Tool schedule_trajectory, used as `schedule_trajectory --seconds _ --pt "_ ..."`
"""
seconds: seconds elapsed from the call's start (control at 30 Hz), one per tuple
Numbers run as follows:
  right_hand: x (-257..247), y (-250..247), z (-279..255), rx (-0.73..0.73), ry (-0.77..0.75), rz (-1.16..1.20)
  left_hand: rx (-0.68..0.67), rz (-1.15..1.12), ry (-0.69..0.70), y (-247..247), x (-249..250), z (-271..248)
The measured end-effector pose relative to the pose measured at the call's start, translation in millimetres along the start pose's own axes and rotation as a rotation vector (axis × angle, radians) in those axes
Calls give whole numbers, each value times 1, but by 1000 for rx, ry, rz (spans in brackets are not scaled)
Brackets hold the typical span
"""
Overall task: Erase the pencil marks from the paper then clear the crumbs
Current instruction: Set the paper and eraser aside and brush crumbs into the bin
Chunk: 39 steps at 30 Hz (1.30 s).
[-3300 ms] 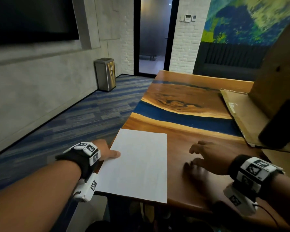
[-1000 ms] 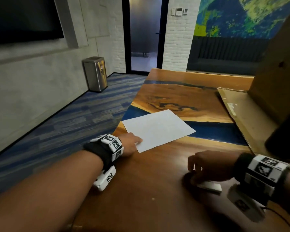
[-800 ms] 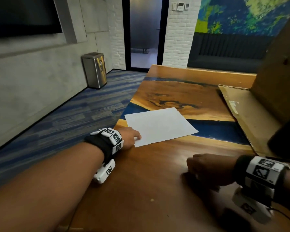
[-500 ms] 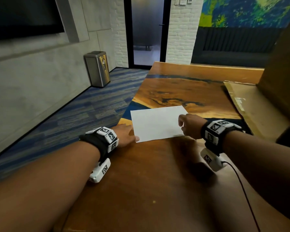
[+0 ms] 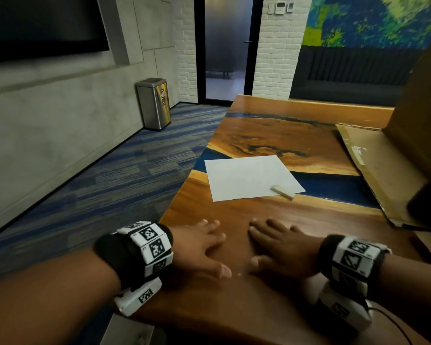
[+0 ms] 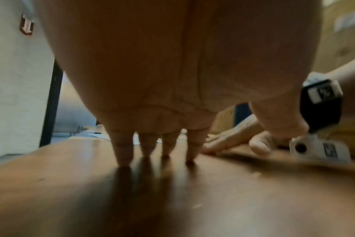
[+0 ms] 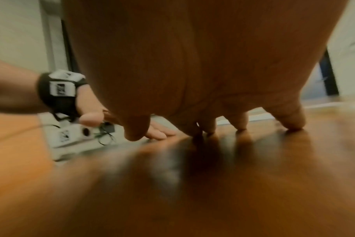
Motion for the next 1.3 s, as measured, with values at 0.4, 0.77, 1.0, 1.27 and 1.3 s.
schedule_trajectory --seconds 0.4,0.77,1.0,1.27,1.3 --pt "-6 -20 15 26 79 -46 139 -172 -68 20 1 -14" --pt "-18 14 -130 608 293 422 310 -362 -372 86 -49 -55" --pt "-66 94 -81 413 448 236 427 -417 -155 104 18 -51" --pt "-50 61 -81 755 321 468 571 -765 -137 92 -29 -62" --pt "-38 68 -84 640 479 301 545 -615 -289 97 -40 -61"
Point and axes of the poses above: each hand's wrist, its own z-axis towards the middle knuckle, its own y-axis out of the palm, x = y × z, the point moved 5 cm from there along z, towards the middle knuckle, and after that the axes turned 15 degrees about -y, right-handed, at the moved point
